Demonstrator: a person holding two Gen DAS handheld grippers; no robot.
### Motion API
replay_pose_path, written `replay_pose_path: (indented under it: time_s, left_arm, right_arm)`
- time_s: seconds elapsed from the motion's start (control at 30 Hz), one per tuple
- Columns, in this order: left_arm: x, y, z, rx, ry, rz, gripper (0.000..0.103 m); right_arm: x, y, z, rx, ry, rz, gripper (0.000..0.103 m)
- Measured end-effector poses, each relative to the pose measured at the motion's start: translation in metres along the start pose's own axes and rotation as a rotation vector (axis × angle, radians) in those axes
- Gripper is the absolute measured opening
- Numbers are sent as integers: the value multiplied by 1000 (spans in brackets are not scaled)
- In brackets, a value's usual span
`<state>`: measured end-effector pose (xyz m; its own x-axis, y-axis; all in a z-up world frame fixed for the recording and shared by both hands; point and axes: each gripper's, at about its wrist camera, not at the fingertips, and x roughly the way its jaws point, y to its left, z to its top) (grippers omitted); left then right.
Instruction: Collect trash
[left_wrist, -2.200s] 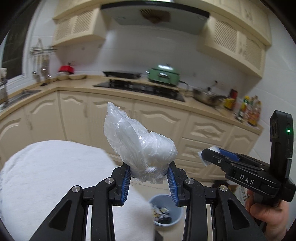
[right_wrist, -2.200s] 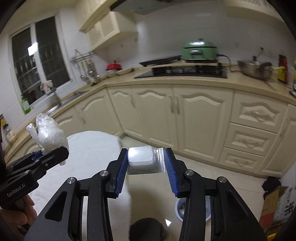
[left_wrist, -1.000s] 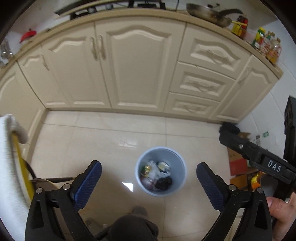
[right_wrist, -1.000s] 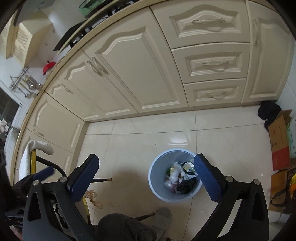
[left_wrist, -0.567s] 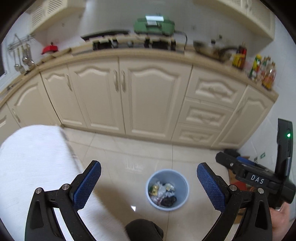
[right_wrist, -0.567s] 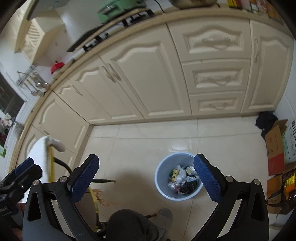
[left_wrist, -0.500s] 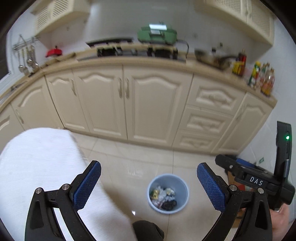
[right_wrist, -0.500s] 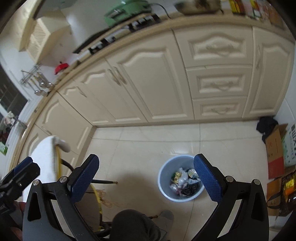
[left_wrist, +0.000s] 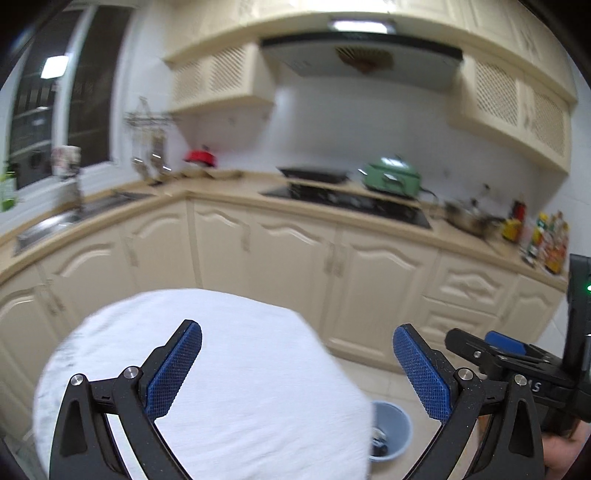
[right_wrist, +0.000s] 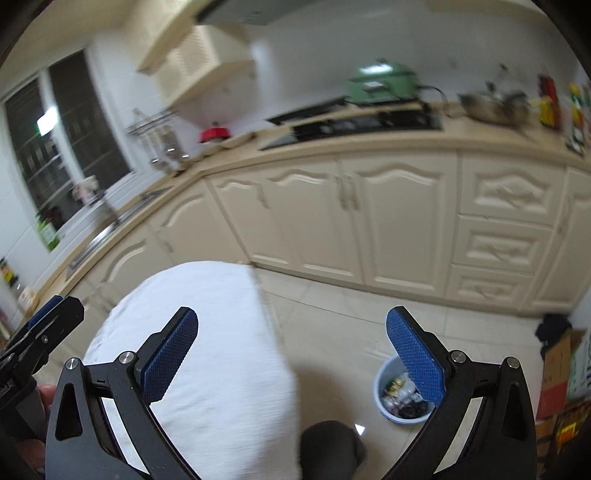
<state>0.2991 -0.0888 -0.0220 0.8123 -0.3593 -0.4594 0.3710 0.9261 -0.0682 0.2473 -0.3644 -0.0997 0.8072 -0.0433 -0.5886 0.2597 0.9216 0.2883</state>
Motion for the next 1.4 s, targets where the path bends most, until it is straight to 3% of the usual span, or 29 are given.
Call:
replay_pose_path:
  time_s: [0.27,0.57,0.97,1.13,1.3,1.4]
  left_arm:
    - [-135,61,-58,-83,-88,193,102]
    - [-247,51,-135,-117,-157,359,102]
    - [-326,-11,-195,-88,-179,372,102]
    - [-344,-12,-198,-104,-177,360,102]
    - [-342,-15,-192,-94,-194,421,102]
    - [-340,-19,-191,-99,-183,391,102]
  right_arm:
    - [-28,107,-26,-153,-36,87,103]
    - [-58,175,-81,-278,-64,145,103]
    - [-108,196,-114,-331,-129,143,103]
    - [-121,193,-117,-324,-153,136,103]
    - [-128,189,-117,-320,-169,139,103]
    - [-127,187,-118,-317,-167,149,103]
